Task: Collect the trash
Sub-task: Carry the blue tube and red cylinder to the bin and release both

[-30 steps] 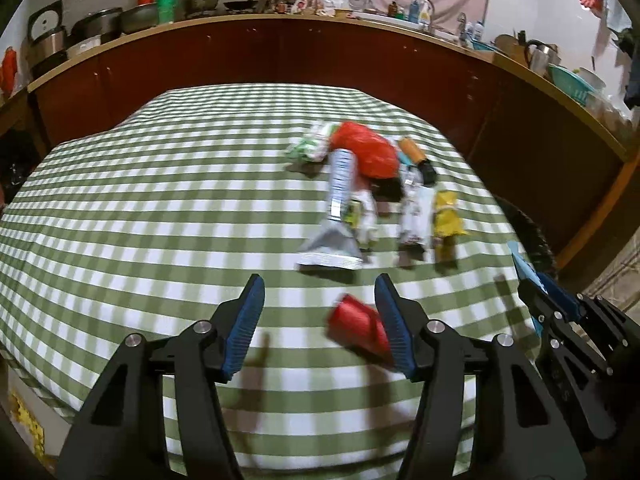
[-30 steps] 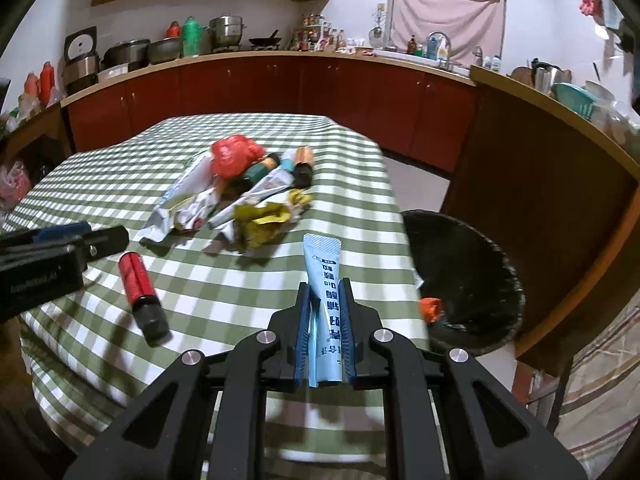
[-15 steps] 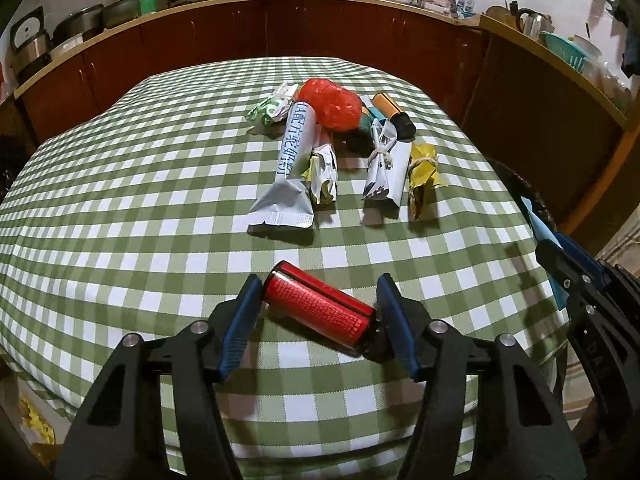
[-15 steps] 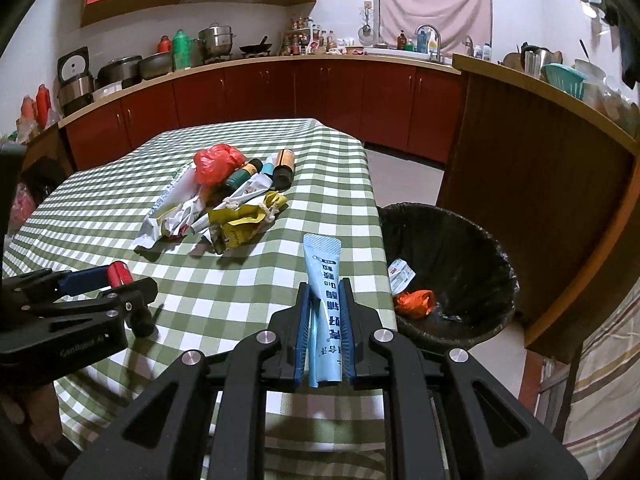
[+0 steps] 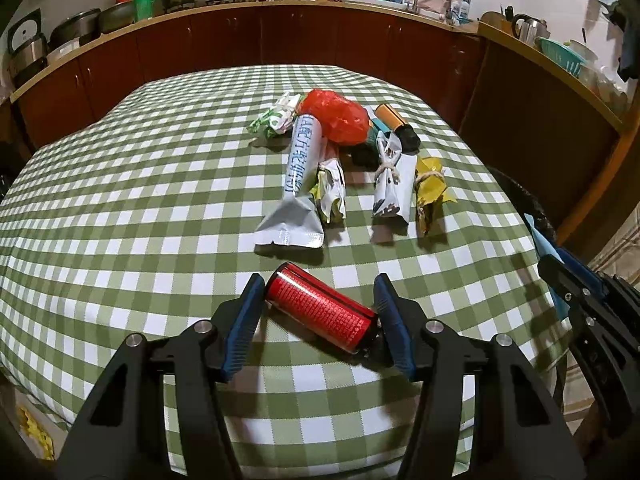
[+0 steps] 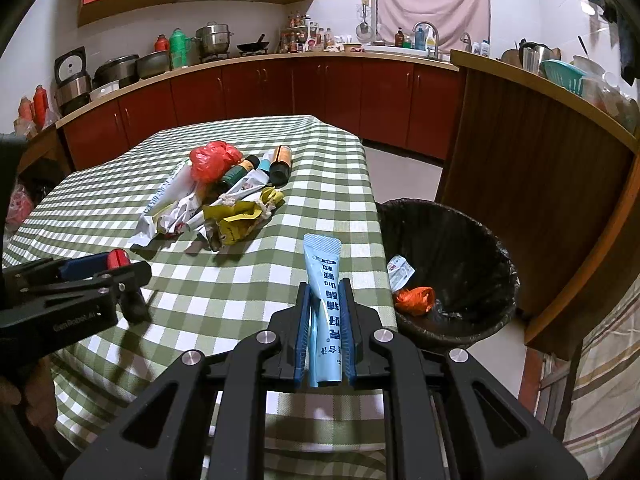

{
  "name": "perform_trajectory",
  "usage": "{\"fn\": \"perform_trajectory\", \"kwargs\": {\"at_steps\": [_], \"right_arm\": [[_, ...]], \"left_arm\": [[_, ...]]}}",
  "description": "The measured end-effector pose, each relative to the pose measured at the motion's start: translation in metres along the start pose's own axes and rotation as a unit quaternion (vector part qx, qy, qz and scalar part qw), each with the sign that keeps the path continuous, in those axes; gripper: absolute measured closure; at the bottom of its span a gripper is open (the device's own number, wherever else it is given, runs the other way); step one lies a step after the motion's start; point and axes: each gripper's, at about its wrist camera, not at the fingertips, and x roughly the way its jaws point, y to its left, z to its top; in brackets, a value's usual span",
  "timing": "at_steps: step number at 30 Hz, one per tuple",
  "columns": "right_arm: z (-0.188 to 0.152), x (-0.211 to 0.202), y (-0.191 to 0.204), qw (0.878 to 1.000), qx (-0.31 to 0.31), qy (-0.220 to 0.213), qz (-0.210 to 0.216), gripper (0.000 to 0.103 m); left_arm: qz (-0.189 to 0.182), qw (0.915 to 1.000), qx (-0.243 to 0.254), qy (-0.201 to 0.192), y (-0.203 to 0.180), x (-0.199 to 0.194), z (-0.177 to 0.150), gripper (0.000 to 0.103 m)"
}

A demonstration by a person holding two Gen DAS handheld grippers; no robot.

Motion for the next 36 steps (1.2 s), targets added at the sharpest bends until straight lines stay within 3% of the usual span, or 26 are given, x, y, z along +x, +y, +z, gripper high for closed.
{"fn": "perform_trajectory", "kwargs": {"at_steps": [14,25,36], "right_arm": [[0.006,0.001,-0.016,1.000,0.014,-0.006,-0.013,0.088],[0.030,0.005,-0.065,0.996,0.049,-0.032,-0.063,0.088],[0.041,0.025,-0.116,0.992,0.076,-0.034,-0.097,0.088]], "left_arm": [[-0.022,0.9989,0.012,-0.040,-0.012,-0.024,0.020,0.048],[-0.064,0.9943,0.044,-0.074,-0.065,-0.018,0.061,0.048],[-0.094,0.9882,0.092,-0.080,-0.138,0.018,0.093,0.048]]}}
